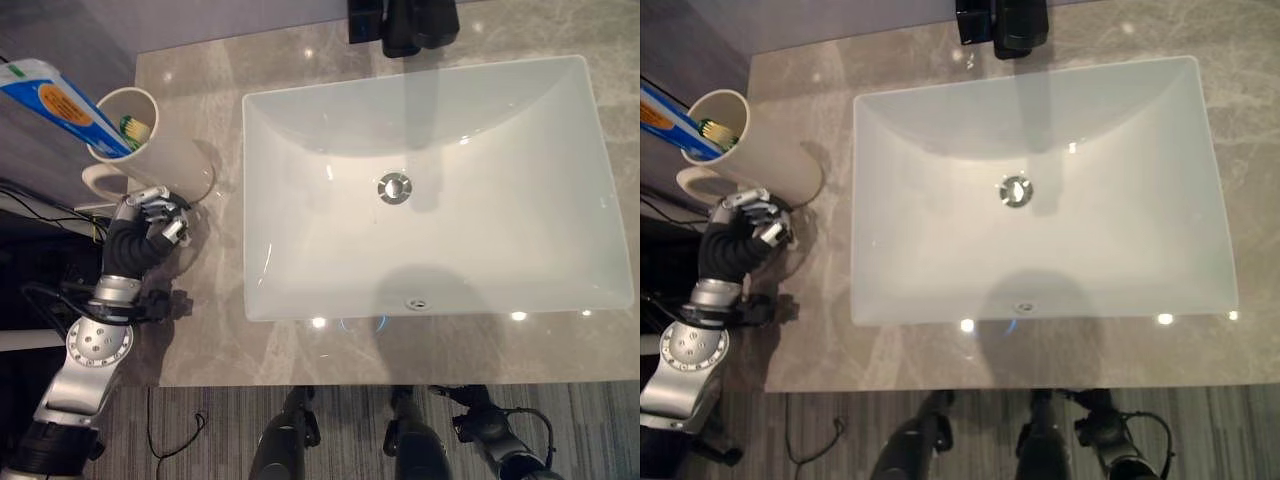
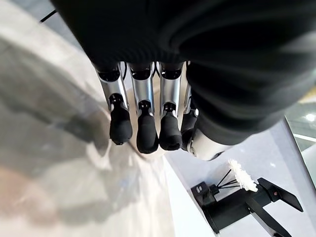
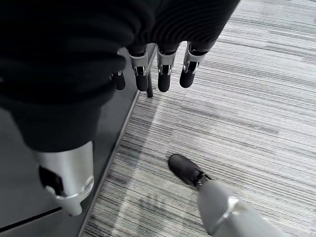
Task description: Put brush and paste in cup on sink, flatten towel.
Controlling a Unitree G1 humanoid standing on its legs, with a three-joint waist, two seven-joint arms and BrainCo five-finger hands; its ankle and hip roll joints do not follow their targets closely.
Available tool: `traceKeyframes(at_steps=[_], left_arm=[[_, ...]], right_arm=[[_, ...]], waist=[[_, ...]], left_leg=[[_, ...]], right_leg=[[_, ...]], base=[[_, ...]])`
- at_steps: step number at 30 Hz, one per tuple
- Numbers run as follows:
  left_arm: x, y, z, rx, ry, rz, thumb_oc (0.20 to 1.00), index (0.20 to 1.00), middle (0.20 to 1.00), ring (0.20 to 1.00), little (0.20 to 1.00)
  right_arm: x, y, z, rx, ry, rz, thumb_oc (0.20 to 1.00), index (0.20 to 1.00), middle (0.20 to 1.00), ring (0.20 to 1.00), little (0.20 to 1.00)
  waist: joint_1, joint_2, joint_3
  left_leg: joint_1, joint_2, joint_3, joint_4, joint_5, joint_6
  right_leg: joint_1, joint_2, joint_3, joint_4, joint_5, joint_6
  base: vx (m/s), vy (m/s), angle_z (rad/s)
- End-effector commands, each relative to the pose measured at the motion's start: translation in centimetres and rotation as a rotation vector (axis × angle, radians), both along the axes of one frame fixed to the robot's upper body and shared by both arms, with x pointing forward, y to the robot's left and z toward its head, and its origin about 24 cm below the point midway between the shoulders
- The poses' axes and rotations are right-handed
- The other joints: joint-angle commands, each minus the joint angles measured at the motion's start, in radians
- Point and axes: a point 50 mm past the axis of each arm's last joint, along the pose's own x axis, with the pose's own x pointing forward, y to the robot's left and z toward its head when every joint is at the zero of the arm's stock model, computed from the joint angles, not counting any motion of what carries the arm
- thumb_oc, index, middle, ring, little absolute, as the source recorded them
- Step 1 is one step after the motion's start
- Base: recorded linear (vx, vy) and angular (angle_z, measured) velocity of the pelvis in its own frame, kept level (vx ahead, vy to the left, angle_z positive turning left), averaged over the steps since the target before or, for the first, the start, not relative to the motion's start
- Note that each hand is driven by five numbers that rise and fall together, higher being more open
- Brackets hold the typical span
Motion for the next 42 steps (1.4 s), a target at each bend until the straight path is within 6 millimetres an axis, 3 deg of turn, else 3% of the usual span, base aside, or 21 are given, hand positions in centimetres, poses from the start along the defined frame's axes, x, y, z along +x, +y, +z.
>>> traceKeyframes(at_steps=[1,6,19,28,34,42], left_arm=[[0.4,0.9,2.8,0.045,-0.126,0.065,0.200,0.200,0.200,0.200,0.200],[1.7,1.2,4.1,0.064,-0.158,0.098,0.200,0.200,0.200,0.200,0.200],[4.2,2.6,4.8,0.073,-0.142,0.215,0.200,0.200,0.200,0.200,0.200],[2.1,2.7,2.8,0.045,-0.096,0.162,0.200,0.200,0.200,0.200,0.200],[1.4,5.1,1.6,0.030,-0.051,0.267,0.200,0.200,0.200,0.200,0.200],[3.1,5.8,3.7,0.010,-0.114,0.346,0.200,0.200,0.200,0.200,0.200]], right_arm=[[-1.3,1.0,-0.9,0.006,0.049,0.056,1.000,1.000,1.000,1.000,1.000],[-1.5,0.6,-0.9,0.009,0.050,0.037,1.000,1.000,1.000,1.000,1.000],[-0.4,0.6,-0.1,0.019,-0.022,0.022,1.000,1.000,1.000,1.000,1.000],[-2.4,0.1,-1.2,0.022,0.059,-0.019,1.000,1.000,1.000,1.000,1.000],[-2.2,-0.2,-0.9,0.024,0.042,-0.022,1.000,1.000,1.000,1.000,1.000],[-0.9,0.7,-0.3,0.040,-0.008,0.029,1.000,1.000,1.000,1.000,1.000]], waist=[[-0.021,-0.052,0.009],[-0.039,-0.059,0.008],[-0.069,-0.079,0.005],[-0.049,-0.083,-0.005],[-0.035,-0.083,-0.006],[-0.050,-0.098,-0.002]], left_leg=[[0.054,0.053,0.014,0.004,-0.024,-0.093],[0.060,0.060,0.026,0.004,-0.024,-0.093],[0.064,0.065,0.033,0.004,-0.024,-0.092],[0.067,0.056,0.021,0.004,-0.030,-0.088],[0.061,0.048,0.016,0.004,-0.029,-0.086],[0.046,0.046,0.014,0.004,-0.029,-0.084]], right_leg=[[-0.032,-0.063,0.058,-0.001,0.035,0.053],[-0.040,-0.059,0.074,-0.001,0.038,0.054],[-0.047,-0.052,0.083,-0.001,0.046,0.055],[-0.030,-0.060,0.066,-0.001,0.044,0.056],[-0.028,-0.064,0.056,-0.001,0.045,0.057],[-0.039,-0.067,0.057,-0.001,0.051,0.063]], base=[[0.01,0.002,-0.03],[0.01,0.008,-0.04],[0.00,0.003,-0.06],[0.00,0.004,0.00],[0.00,0.019,0.00],[0.00,0.000,0.00]])
